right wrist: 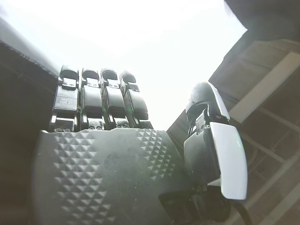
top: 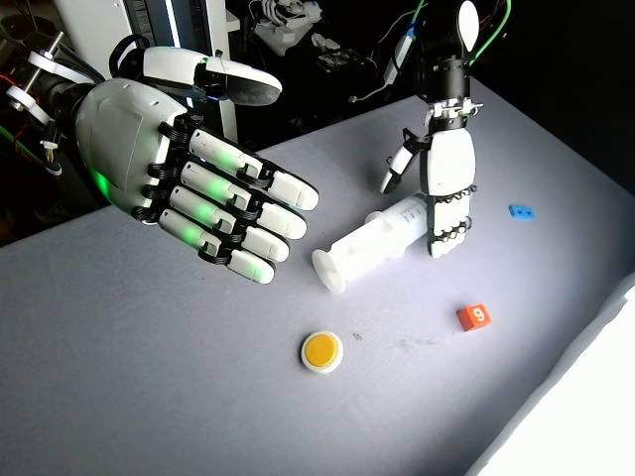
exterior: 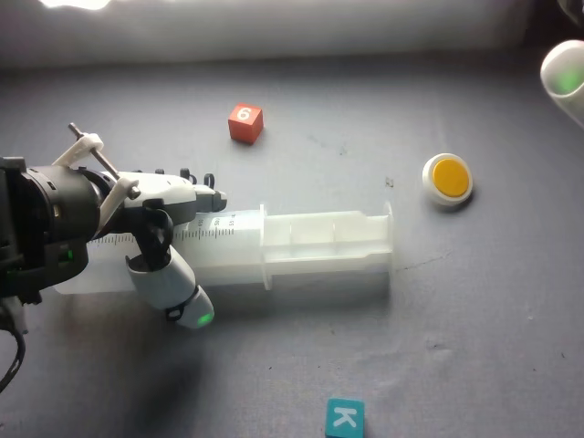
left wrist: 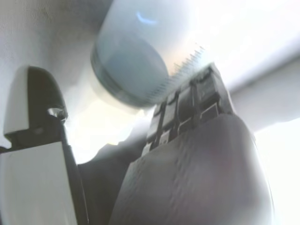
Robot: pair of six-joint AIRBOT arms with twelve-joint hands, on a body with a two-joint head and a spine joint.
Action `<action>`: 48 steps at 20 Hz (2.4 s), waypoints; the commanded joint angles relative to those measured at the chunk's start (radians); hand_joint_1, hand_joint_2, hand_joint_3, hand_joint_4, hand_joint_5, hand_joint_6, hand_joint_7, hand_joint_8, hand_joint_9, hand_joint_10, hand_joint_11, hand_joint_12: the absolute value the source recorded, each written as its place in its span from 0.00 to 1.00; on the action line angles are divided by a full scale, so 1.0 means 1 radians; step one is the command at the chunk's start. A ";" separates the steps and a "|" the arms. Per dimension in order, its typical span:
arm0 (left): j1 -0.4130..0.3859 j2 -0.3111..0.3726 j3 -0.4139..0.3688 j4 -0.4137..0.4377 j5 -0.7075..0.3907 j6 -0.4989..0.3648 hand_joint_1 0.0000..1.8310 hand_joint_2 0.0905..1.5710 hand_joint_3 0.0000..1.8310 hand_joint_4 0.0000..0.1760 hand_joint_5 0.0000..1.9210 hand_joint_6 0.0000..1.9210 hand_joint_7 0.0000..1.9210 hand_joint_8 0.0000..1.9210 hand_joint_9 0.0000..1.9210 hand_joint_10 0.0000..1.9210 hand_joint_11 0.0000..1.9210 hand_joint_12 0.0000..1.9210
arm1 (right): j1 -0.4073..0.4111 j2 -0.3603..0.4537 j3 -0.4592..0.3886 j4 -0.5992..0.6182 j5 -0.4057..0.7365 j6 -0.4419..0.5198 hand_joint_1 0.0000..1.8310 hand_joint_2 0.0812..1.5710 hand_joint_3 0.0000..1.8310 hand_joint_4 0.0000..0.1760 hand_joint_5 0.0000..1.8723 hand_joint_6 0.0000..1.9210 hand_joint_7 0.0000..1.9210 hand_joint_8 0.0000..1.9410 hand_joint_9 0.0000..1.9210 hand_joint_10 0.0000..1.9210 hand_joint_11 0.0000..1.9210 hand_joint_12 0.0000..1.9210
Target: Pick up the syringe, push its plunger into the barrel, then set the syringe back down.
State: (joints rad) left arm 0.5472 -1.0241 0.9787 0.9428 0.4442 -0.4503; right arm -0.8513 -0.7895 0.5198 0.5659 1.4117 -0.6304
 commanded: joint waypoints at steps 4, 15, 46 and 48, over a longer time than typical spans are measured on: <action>0.008 -0.008 0.010 0.030 -0.035 -0.001 0.62 0.56 0.01 0.00 0.00 0.00 0.00 0.00 0.00 0.00 0.01 0.00 | -0.016 0.004 0.026 -0.063 0.087 -0.074 0.04 0.78 0.00 0.00 0.05 0.00 0.04 0.00 0.02 0.00 0.00 0.00; 0.022 -0.019 0.034 0.030 -0.049 -0.001 0.51 0.75 0.01 0.00 0.18 0.01 0.19 0.01 0.17 0.02 0.00 0.46 | -0.077 -0.002 0.048 -0.069 0.056 -0.179 0.05 0.79 0.00 0.00 0.05 0.00 0.04 0.00 0.02 0.00 0.01 0.00; -0.204 0.215 0.004 0.012 -0.252 0.009 0.65 0.73 0.00 0.17 0.46 0.58 0.46 0.62 0.40 0.50 0.20 0.77 | 0.024 -0.122 0.051 0.041 0.180 0.065 0.06 0.79 0.00 0.00 0.10 0.00 0.09 0.00 0.06 0.00 0.00 0.09; -0.228 0.232 0.004 -0.005 -0.278 0.009 0.65 0.72 0.00 0.17 0.47 0.58 0.46 0.61 0.41 0.49 0.21 0.76 | 0.047 -0.134 0.051 0.087 0.156 0.089 0.05 0.79 0.00 0.00 0.10 0.00 0.08 0.00 0.06 0.00 0.00 0.10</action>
State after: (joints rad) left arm 0.3355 -0.7933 0.9783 0.9237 0.2417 -0.4320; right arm -0.8120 -0.9291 0.5697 0.7055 1.4754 -0.5518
